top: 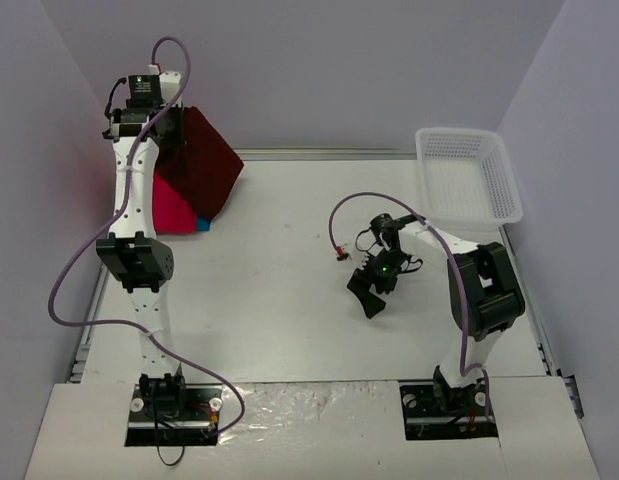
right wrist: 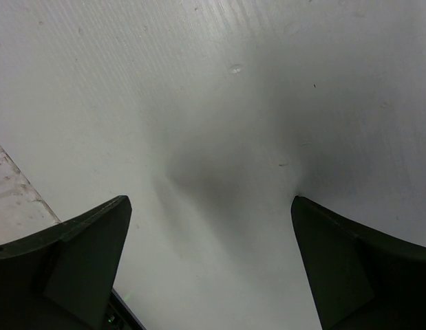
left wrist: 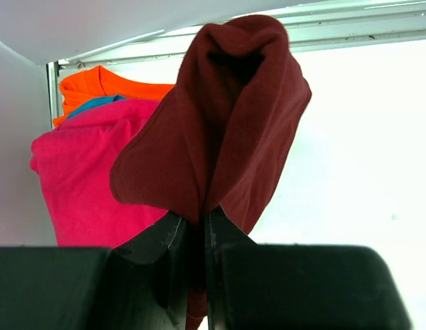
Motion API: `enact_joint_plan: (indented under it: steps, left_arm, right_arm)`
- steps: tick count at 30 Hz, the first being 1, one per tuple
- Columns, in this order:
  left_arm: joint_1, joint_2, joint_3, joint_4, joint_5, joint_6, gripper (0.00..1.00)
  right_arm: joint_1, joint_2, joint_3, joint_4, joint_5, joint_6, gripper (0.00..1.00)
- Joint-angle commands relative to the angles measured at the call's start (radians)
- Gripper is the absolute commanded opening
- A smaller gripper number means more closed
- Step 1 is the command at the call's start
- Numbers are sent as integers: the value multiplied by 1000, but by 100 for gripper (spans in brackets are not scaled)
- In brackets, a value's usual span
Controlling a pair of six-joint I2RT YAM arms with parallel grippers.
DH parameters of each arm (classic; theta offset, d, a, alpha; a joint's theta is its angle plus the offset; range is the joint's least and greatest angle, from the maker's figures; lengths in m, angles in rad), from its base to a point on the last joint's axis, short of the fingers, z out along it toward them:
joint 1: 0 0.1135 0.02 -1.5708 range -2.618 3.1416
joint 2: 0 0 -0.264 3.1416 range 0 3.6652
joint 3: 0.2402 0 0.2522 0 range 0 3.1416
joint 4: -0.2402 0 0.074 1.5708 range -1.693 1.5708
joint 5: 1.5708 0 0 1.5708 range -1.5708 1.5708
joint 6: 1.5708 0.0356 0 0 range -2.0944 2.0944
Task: Fold and stack the t-shirts
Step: Put the neatly folded tshirt into the corner of the board with the left arm
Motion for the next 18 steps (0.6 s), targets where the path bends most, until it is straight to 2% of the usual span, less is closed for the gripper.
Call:
enact_joint_plan:
  steps: [1, 18]
  left_arm:
    - [5, -95, 60, 22, -12, -16, 2]
    - [17, -129, 55, -10, -43, -13, 2]
  right_arm:
    - [4, 66, -40, -22, 52, 6, 100]
    - [11, 95, -45, -11, 84, 18, 100]
